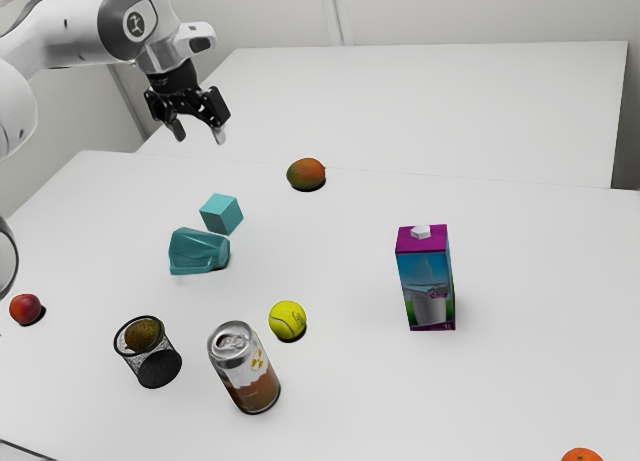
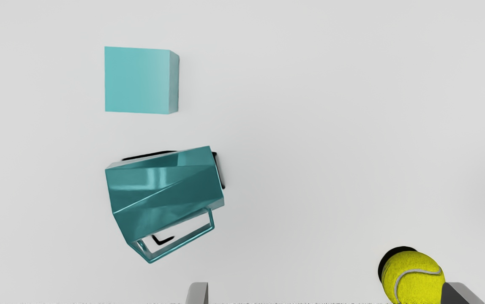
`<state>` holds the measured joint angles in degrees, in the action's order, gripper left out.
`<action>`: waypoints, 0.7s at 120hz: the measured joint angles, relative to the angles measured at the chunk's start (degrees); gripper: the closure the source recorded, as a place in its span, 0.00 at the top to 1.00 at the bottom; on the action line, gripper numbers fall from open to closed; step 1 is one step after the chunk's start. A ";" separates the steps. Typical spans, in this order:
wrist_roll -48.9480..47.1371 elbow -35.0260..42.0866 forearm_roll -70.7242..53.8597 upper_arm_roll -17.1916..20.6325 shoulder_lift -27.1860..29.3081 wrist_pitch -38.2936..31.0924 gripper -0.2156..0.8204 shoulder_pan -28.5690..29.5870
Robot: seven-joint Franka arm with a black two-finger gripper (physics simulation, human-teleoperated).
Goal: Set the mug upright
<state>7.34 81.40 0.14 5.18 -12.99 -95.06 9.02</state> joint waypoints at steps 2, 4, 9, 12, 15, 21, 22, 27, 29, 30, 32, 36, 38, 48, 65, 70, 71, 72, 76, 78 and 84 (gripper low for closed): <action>0.08 0.00 0.00 0.00 0.01 0.07 0.79 -0.02; 0.15 0.01 0.01 0.00 0.02 0.13 0.79 -0.03; 0.34 0.04 0.03 0.00 0.03 0.26 0.79 -0.03; 0.45 0.06 0.03 0.00 0.03 0.33 0.79 -0.01; 0.56 0.08 0.03 0.00 0.03 0.40 0.79 -0.01; 0.75 0.20 0.04 0.00 0.09 0.53 0.79 -0.03; 0.78 0.34 0.04 0.00 0.12 0.54 0.79 -0.04; 0.92 1.18 0.26 0.00 0.35 0.61 0.79 -0.13; 0.97 1.41 0.47 -0.04 0.40 0.63 0.79 -0.17; 1.00 1.50 0.56 -0.07 0.41 0.63 0.79 -0.15; 1.07 1.64 0.79 -0.21 0.45 0.66 0.79 -0.12; 1.20 1.82 1.65 -0.90 0.50 0.77 0.79 0.12; 1.34 1.88 2.30 -1.54 0.52 0.81 0.79 0.21; 3.29 1.91 7.49 -6.41 0.57 1.03 0.79 0.63; 7.85 2.00 18.11 -11.66 -0.46 2.83 0.79 6.04; 9.31 1.97 21.15 -12.07 -1.78 3.47 0.79 8.38; 9.63 1.97 21.77 -12.13 -2.07 3.58 0.79 8.83; 9.95 1.96 22.39 -12.18 -2.39 3.68 0.79 9.28; 11.31 1.92 24.91 -12.31 -3.98 4.07 0.79 11.29; 11.99 1.93 26.16 -12.38 -4.83 4.24 0.79 12.34; 13.98 1.94 29.31 -12.50 -7.13 4.68 0.79 14.88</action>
<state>21.32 83.34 29.45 -7.32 -20.13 -90.38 23.89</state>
